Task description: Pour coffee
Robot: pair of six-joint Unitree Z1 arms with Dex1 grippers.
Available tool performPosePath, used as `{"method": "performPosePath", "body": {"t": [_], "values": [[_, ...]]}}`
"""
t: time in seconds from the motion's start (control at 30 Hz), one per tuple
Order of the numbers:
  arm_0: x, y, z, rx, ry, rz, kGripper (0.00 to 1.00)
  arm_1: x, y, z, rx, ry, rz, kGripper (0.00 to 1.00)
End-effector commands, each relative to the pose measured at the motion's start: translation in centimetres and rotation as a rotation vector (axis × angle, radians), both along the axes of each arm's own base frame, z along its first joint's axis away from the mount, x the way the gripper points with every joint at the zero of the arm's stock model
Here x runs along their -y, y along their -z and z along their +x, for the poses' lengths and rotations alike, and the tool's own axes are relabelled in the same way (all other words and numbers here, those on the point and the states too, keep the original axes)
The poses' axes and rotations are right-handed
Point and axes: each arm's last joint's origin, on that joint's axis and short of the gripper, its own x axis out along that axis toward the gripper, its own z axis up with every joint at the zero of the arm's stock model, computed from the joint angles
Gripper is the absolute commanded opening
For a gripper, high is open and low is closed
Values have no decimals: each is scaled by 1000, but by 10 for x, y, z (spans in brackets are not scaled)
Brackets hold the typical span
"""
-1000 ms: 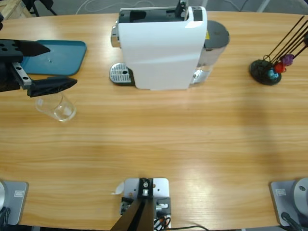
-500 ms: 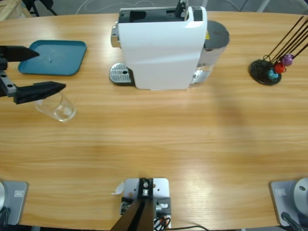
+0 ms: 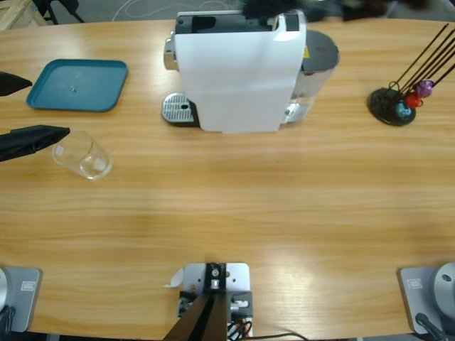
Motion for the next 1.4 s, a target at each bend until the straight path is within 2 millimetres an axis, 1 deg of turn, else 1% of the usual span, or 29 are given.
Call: {"method": "performPosePath", "body": {"t": [0.03, 0.1, 0.13, 0.27, 0.4, 0.5, 0.6, 0.83, 1.0, 1.13, 1.4], "values": [[-7, 9, -5, -22, -2, 10, 1000, -72, 41, 51, -16, -82, -147, 0], [-8, 10, -4, -23, -7, 12, 1000, -79, 47, 60, -12, -82, -169, 0], [-8, 10, -4, -24, -8, 13, 1000, -78, 51, 65, -10, -76, -181, 0], [-8, 9, -3, -24, -10, 8, 1000, -63, 53, 85, 3, -21, -203, 0], [-7, 11, -2, -37, -4, 11, 1000, -53, 55, 97, 2, 8, -211, 0], [-6, 12, -2, -42, -3, 16, 1000, -51, 62, 99, -10, -2, -229, 0], [-6, 13, -1, -45, -4, 17, 1000, -55, 69, 101, -26, -29, -235, 0], [-6, 13, -1, -46, -4, 19, 1000, -61, 78, 106, -38, -48, -249, 0], [-6, 14, -2, -46, -4, 18, 1000, -55, 77, 117, -36, -15, -248, 0], [-7, 15, -2, -49, -4, 22, 1000, -53, 83, 119, -49, -11, -262, 0], [-7, 18, -3, -53, -4, 26, 1000, -56, 81, 122, -50, -25, -252, 0]]}}
